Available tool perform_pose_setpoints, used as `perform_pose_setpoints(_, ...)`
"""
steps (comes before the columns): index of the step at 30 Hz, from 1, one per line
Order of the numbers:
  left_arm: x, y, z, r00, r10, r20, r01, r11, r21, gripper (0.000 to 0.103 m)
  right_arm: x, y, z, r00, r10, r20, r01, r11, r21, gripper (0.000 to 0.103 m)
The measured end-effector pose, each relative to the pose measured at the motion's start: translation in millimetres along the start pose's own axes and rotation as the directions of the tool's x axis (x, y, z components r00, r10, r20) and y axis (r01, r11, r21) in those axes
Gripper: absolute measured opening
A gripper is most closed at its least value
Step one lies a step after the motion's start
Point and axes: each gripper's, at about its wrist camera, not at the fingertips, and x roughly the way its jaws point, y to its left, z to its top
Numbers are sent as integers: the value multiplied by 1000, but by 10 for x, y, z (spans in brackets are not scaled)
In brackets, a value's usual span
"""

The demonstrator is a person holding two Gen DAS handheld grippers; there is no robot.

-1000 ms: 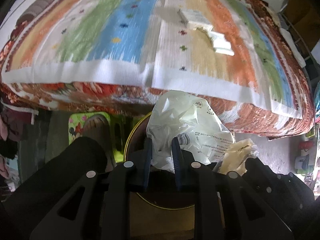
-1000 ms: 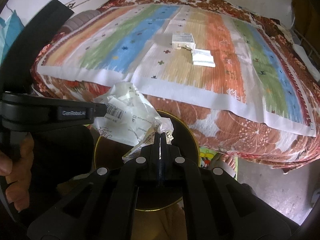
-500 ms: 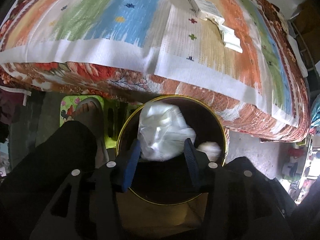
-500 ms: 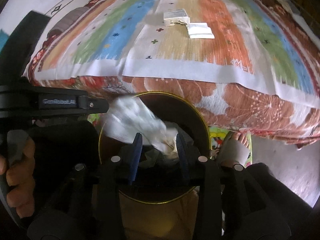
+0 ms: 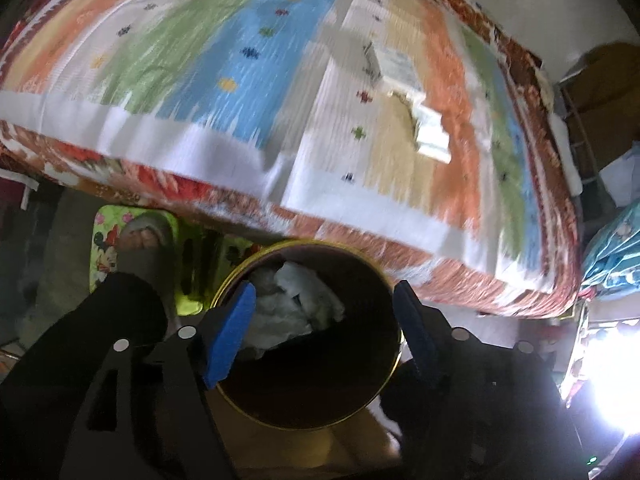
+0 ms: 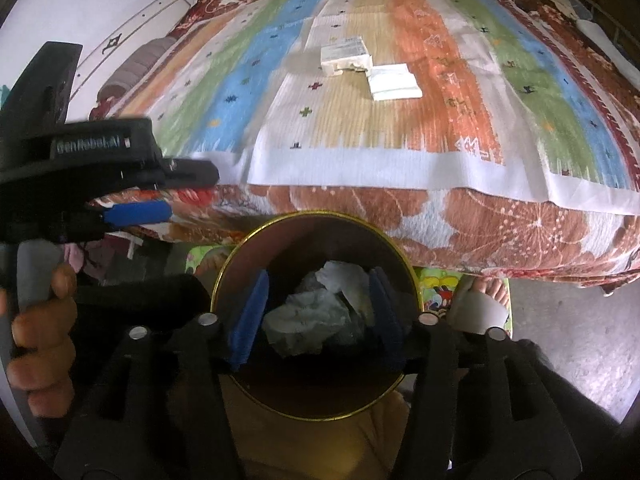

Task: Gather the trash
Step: 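Move both open tools from the bin back to the medicine box and tissue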

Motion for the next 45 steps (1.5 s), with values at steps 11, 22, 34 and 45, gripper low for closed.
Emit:
perform_pose_setpoints(11,-275,-98,407,992,-72,100,71,997,15,93,-101,57,261,999,5,36,-3,999,-54,71)
perform_pose_setpoints(22,-139,-208,920,986,-14,164,4,998,61,97,-135,-142,740,995,-59,80,65,996,-67,92)
perform_pose_setpoints(34,51,-285,1239,979,-32,199,16,997,82,97,149,-219,1145,986,-86,142,102,988,-112,94)
perform_pose_setpoints(45,282,-483,1517,974,-16,225,-26,983,184,97,577,-448,1426,987,-85,134,97,992,-85,94)
